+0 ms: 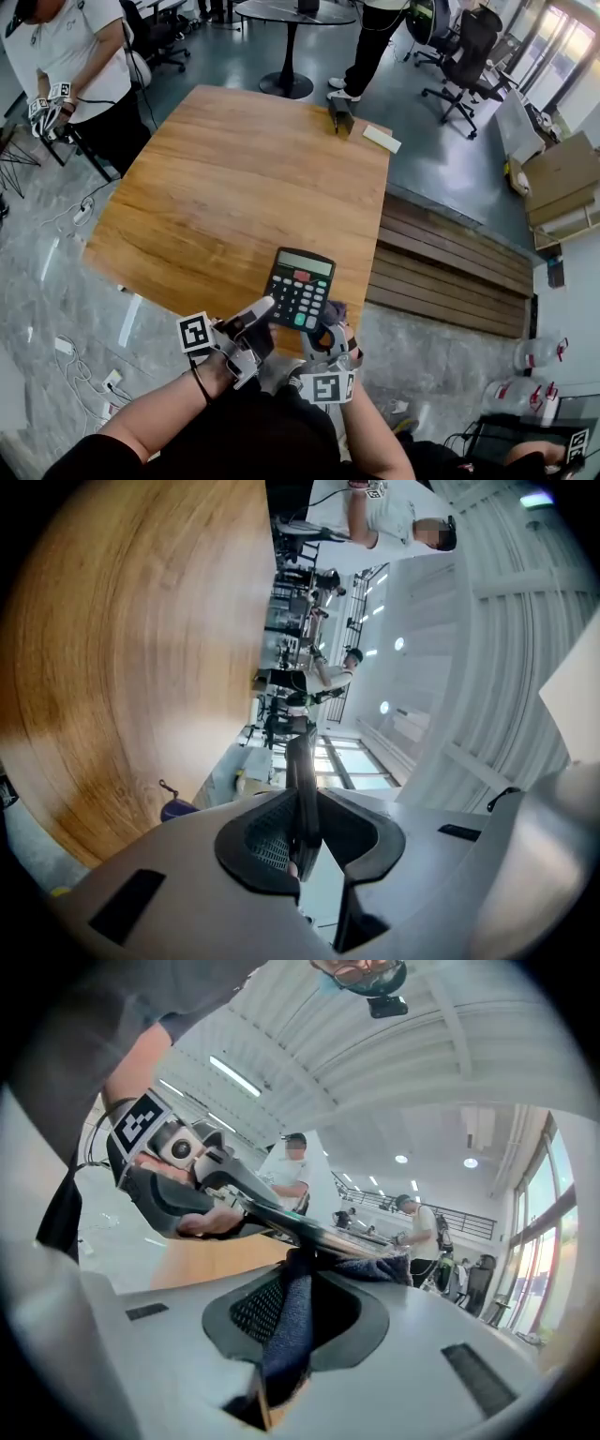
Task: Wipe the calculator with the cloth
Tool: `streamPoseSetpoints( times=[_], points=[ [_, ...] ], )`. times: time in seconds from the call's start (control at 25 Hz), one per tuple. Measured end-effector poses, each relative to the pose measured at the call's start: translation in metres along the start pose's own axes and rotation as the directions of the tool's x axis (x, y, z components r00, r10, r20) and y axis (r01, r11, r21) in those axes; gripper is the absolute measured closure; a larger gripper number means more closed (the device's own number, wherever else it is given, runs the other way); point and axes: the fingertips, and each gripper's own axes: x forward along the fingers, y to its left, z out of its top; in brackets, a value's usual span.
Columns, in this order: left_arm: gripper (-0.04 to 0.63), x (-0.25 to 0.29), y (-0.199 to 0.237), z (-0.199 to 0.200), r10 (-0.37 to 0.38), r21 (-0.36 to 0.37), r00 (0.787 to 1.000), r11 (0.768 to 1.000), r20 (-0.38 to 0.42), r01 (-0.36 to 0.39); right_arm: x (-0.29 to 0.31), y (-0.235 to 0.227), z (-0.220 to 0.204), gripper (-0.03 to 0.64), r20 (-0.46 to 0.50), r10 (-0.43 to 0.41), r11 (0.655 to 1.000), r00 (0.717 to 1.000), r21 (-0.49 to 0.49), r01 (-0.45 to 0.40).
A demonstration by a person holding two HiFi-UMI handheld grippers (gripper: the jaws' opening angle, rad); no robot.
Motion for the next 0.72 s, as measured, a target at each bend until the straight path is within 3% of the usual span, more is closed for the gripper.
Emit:
streamPoseSetpoints(
  times=[0.16, 0.28, 0.48, 0.72],
  points=[
    [0.525, -0.002, 0.003, -0.009, -0.015, -0.031, 0.999, 0.999, -0.035, 0.014, -0.002, -0.041, -0.015, 0.558, -0.019, -0.108, 0.994, 0.994, 0.016, 0.108],
    [0.525, 0.002, 0.001, -0.021, -0.033, -0.039, 0.997, 0.999, -0.072, 0.03, 0.0, -0.058, -0.028, 0.558, -0.06, -0.129, 0.991, 0.99, 0.007, 0.13],
    [0.525, 0.01, 0.0, -0.035, -0.044, -0.042, 0.992, 0.998, -0.116, 0.04, 0.014, -0.055, -0.028, 0.558, -0.067, -0.097, 0.995, 0.993, -0.014, 0.096],
    [0.525, 0.014, 0.007, -0.026, -0.034, -0.07, 0.996, 0.997, -0.08, 0.029, 0.025, -0.01, -0.007, 0.558, 0.007, -0.002, 1.0, 1.0, 0.009, 0.002]
  ],
)
